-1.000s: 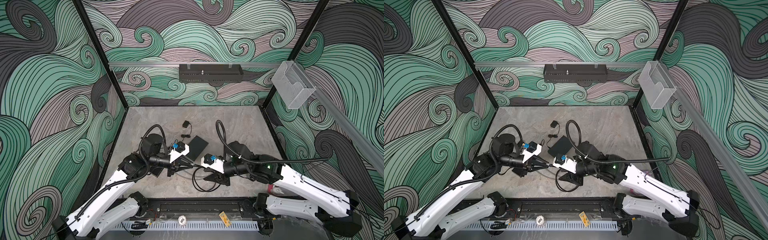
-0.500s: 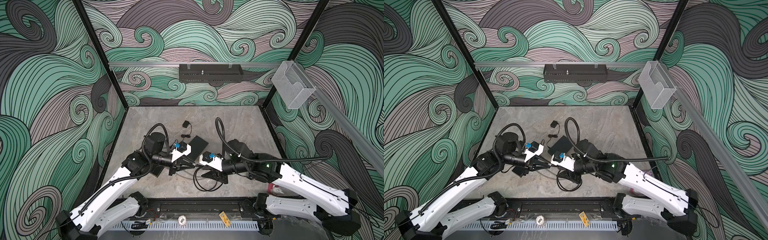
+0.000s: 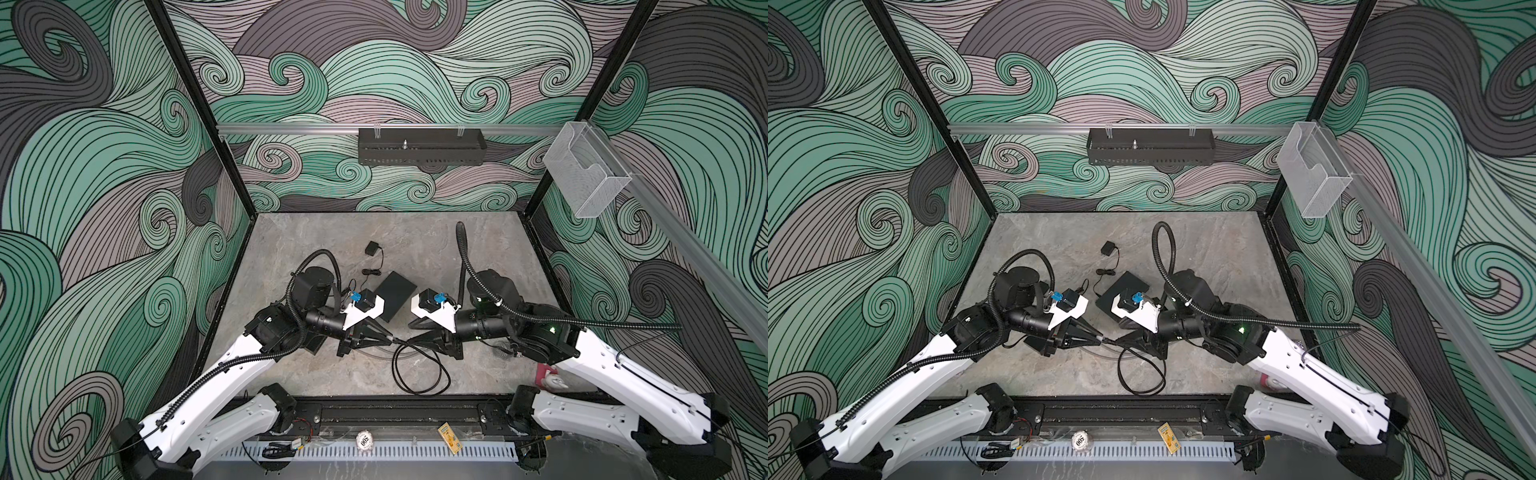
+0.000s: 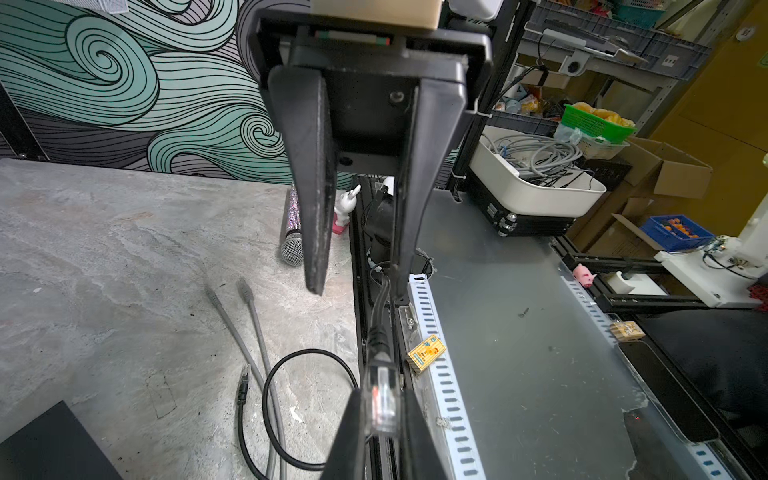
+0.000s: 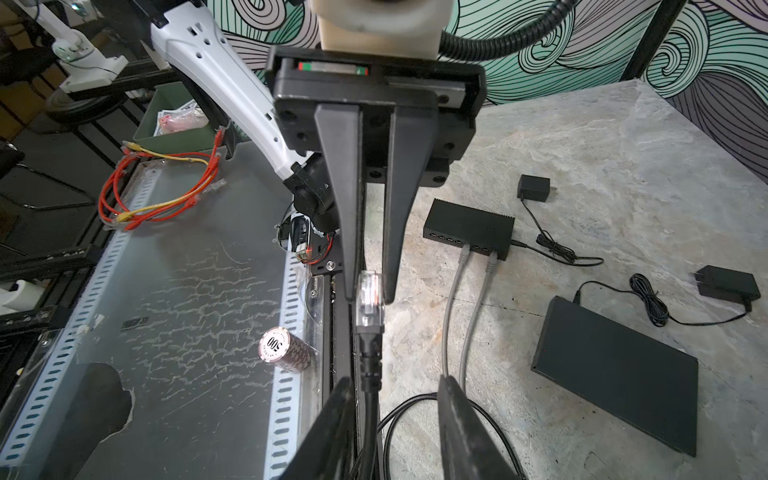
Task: Insert the plug into the switch port
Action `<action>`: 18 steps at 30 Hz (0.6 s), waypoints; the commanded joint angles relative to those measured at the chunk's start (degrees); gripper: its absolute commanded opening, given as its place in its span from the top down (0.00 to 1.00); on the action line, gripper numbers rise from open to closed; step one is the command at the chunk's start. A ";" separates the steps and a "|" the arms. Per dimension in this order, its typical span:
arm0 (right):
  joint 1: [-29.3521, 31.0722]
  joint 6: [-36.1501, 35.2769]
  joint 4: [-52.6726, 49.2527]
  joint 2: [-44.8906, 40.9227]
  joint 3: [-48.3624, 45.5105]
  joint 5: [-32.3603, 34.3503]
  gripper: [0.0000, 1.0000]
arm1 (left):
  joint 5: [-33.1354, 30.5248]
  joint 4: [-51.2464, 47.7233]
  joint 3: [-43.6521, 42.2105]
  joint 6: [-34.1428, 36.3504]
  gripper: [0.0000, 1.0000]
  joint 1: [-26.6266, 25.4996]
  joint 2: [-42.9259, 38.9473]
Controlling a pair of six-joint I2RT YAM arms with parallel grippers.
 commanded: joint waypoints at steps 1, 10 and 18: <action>-0.57 0.18 -0.17 1.33 1.29 -2.19 0.65 | 2.03 -0.53 0.85 0.49 1.00 -0.36 -0.30; -0.58 0.28 -2.36 3.66 1.21 -5.50 0.70 | 2.03 0.00 0.95 -0.11 1.00 -0.36 -0.16; -0.40 0.29 -2.56 4.33 1.56 -6.31 0.73 | 1.49 -0.17 1.05 -0.39 1.00 -0.36 0.09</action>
